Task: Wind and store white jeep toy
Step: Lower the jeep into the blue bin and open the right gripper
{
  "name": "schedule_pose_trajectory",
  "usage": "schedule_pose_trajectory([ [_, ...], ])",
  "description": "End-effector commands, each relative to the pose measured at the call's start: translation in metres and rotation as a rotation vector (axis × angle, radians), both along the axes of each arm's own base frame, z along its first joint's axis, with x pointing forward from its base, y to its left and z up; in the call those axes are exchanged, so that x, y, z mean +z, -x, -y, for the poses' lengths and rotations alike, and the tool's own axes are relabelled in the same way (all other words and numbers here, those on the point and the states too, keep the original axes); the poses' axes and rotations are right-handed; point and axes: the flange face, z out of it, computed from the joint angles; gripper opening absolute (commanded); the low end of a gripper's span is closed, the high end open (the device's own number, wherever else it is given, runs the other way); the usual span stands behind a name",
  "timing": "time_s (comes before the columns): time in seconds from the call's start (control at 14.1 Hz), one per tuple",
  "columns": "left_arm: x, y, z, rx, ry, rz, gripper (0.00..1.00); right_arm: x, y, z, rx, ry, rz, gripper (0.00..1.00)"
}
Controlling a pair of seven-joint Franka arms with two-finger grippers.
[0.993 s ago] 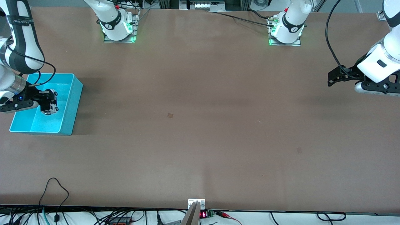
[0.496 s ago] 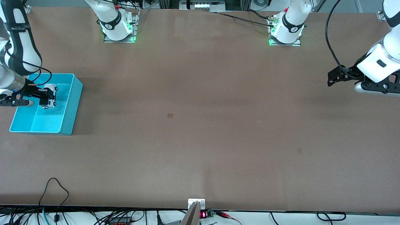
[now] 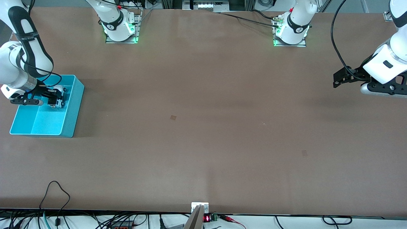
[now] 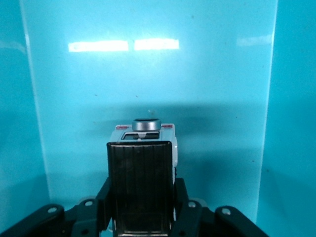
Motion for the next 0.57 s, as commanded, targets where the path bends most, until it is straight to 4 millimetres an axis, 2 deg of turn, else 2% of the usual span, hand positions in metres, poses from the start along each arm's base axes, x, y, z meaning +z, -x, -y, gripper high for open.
schedule_pose_trajectory([
  [0.0,0.005,0.007,0.005,-0.026,-0.017,0.007,1.0,-0.006,0.003,0.001,0.005,0.008,0.002,0.1],
  [0.07,0.005,0.007,0.006,-0.028,-0.017,0.007,1.0,-0.006,0.003,0.0,0.006,0.006,-0.002,0.24],
  [0.14,0.005,0.007,0.006,-0.028,-0.017,0.007,1.0,-0.006,0.003,-0.001,0.008,0.005,-0.005,0.43],
  [0.35,0.005,0.007,0.007,-0.028,-0.017,0.007,1.0,0.002,0.001,-0.002,0.013,0.007,0.001,0.81],
  [0.43,0.005,0.007,0.007,-0.028,-0.017,0.005,1.0,0.012,-0.002,-0.002,0.028,0.013,0.014,0.97],
  [0.5,0.005,0.007,0.007,-0.028,-0.017,0.005,1.0,0.023,-0.005,-0.004,0.055,0.018,0.027,1.0],
])
